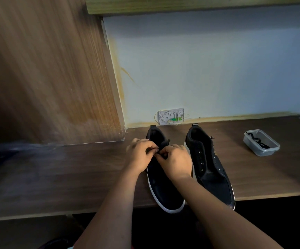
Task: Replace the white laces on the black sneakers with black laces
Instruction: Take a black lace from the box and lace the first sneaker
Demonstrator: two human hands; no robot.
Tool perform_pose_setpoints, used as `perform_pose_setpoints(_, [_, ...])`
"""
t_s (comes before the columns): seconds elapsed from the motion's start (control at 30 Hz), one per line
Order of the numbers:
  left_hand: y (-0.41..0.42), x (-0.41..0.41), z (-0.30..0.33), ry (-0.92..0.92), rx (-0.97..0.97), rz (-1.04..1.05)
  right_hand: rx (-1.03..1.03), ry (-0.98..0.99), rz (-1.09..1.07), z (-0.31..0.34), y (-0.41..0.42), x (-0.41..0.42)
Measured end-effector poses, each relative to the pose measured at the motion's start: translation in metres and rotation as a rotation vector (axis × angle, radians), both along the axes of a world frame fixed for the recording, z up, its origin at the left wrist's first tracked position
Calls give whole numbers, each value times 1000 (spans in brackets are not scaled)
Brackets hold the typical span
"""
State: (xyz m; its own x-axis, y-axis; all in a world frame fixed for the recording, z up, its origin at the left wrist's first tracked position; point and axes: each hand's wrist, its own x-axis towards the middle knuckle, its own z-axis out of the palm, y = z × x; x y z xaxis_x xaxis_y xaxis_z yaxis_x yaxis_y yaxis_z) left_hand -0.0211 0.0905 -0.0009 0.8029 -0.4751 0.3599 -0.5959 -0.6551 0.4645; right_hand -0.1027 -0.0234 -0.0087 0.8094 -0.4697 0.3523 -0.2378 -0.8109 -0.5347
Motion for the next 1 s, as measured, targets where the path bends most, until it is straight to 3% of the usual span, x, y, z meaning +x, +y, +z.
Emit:
perform_pose_setpoints(0.37, [-1,2,5,97,50,11,26,31,15,2,-4,-2])
perform_pose_setpoints(0.5, [-1,-1,5,59,70,24,-70,39,32,1,-2,-3])
perform_pose_setpoints(0.63, [0,-1,3,28,57,18,-162,-94,123,-4,-2,-13])
perform_pose_setpoints(0.73, [0,1,2,89,28,-37,-295,-100,302,-7,-3,-29])
perform_pose_setpoints(0.83, [-1,5,0,189,-69,-109,-366,-45,330,-11,-10,-41])
perform_pose_setpoints(0.9, [-1,2,3,249,-105,-115,-281,-31,288,-13,-20,-43])
perform_pose_setpoints(1.0, [-2,1,3,257,-130,-113,141,-118,225,-10,-36,-36])
